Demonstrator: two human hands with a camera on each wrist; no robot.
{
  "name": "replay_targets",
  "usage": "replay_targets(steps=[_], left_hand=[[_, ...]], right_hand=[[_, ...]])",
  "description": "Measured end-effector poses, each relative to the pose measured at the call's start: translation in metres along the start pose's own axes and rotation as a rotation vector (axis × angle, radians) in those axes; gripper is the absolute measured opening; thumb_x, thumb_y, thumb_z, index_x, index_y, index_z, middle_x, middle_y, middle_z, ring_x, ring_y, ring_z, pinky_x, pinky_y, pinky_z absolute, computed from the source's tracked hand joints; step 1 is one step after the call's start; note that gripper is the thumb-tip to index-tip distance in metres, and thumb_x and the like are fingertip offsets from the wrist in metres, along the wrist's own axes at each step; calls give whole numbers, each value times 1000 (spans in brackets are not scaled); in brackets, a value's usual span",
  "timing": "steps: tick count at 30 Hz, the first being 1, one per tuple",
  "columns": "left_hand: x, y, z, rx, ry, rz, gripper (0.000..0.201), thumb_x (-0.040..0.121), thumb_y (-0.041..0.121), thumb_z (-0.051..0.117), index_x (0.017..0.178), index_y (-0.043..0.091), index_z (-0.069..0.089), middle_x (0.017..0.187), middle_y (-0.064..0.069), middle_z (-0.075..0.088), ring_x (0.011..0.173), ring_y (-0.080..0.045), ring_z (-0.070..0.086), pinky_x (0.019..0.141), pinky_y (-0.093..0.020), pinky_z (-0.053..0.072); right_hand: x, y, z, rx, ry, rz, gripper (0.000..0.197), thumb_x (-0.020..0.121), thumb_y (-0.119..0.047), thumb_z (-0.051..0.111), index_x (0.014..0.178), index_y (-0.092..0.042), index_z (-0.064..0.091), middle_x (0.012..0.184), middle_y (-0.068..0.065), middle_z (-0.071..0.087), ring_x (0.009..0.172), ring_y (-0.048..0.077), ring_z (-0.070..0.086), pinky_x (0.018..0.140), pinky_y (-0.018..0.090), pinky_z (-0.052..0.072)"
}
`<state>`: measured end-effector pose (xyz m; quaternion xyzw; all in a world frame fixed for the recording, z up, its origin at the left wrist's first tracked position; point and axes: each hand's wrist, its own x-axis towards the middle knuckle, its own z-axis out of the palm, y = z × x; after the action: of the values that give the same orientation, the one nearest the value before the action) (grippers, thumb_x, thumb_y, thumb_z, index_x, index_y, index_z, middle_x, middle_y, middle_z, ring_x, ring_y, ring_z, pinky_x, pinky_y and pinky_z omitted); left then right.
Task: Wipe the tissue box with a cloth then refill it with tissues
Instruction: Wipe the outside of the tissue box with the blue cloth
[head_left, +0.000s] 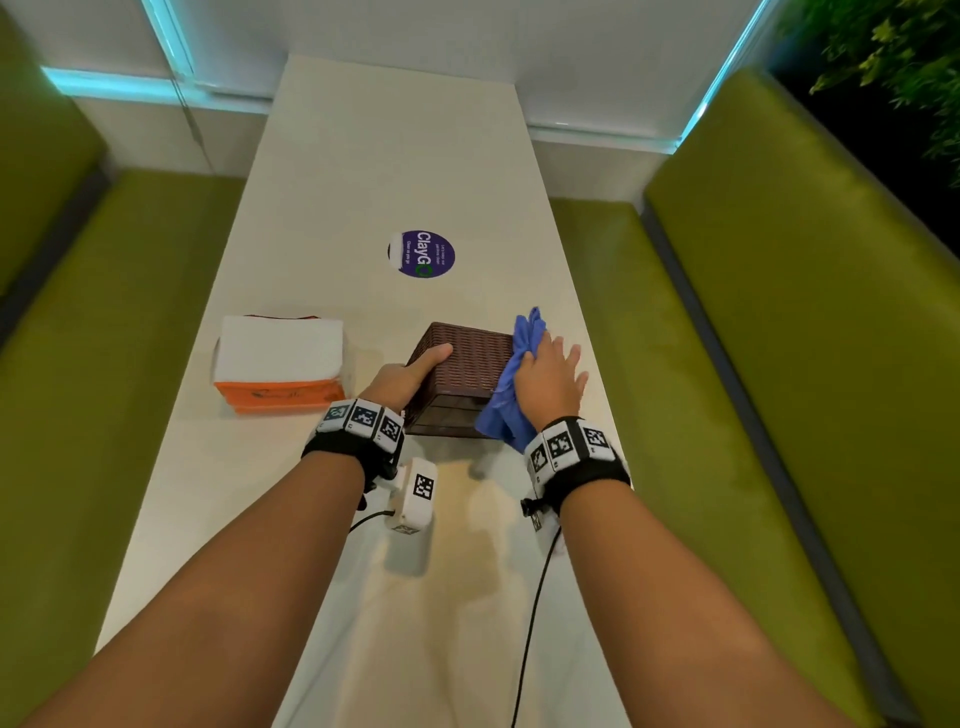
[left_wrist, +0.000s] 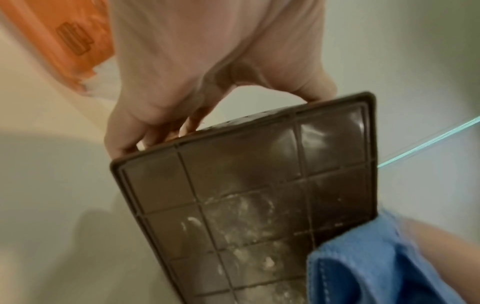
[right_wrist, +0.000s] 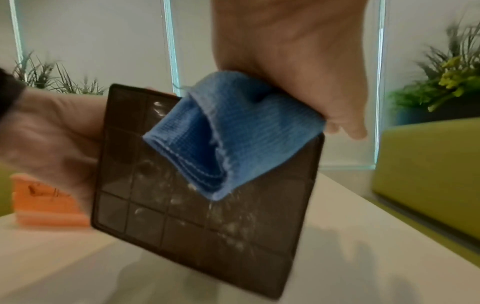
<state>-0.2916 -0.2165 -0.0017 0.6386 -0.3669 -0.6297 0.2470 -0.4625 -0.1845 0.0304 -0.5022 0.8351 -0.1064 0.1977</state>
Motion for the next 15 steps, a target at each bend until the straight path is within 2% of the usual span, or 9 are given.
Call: replay_targets(steps=[1,2,4,6,7,10,12,15], left_hand=[[-2,1,2,-13,4,12,98,26,84,71,91,10,68,97,-11,73,93,-30,69,93,-48,52],[-8,3,4,-16,7,22,91,32,81,71,87,8,68,95,-13,73,92,-31,69,91,-47,53],[-19,11,8,-5,15,52,71,50,72,70,77,6,66,87,-14,72,84,-29,67,84,-37,54],[-20,13,9,43,18,71,59,66,65,68,71,6,64,79,-13,67,74,-26,59,72,-33,48],[-20,13,9,51,14,76,61,63,67,68,71,7,64,80,-14,67,73,-25,59,72,-35,48],[-15,6,6,-3,13,45,76,39,74,70,80,9,68,94,-15,74,85,-30,69,88,-44,56],[-13,1,6,-30,14,15,81,35,75,70,84,11,67,97,-12,73,91,-30,69,91,-46,54],[-7,-2,7,-41,49,13,95,29,78,72,92,7,67,99,-12,73,92,-30,69,91,-47,54]], right_hand=[[-2,-6,0,-25,15,14,53,100,-21,31,149,-11,15,157,10,18,147,31,6,118,53,13],[-7,-14,1,-35,30,-34,56,98,-19,34,149,-10,14,156,13,19,147,32,9,117,52,17],[-19,-32,8,-17,37,-274,58,97,-16,35,150,-11,11,155,15,19,145,31,13,115,50,25],[-30,-40,13,9,-3,-428,56,99,-17,31,151,-15,10,158,11,14,147,26,8,117,48,22],[-31,-37,13,9,-8,-443,55,100,-17,29,151,-17,10,159,8,12,148,24,5,119,49,17],[-21,-19,10,-19,5,-367,55,99,-17,31,151,-23,13,160,2,11,149,22,4,119,51,7],[-9,-4,7,6,3,-251,56,97,-14,34,150,-24,17,159,4,13,149,25,5,119,54,8],[-1,2,1,19,27,-47,55,96,-13,35,149,-19,20,158,7,16,148,29,4,118,55,9]])
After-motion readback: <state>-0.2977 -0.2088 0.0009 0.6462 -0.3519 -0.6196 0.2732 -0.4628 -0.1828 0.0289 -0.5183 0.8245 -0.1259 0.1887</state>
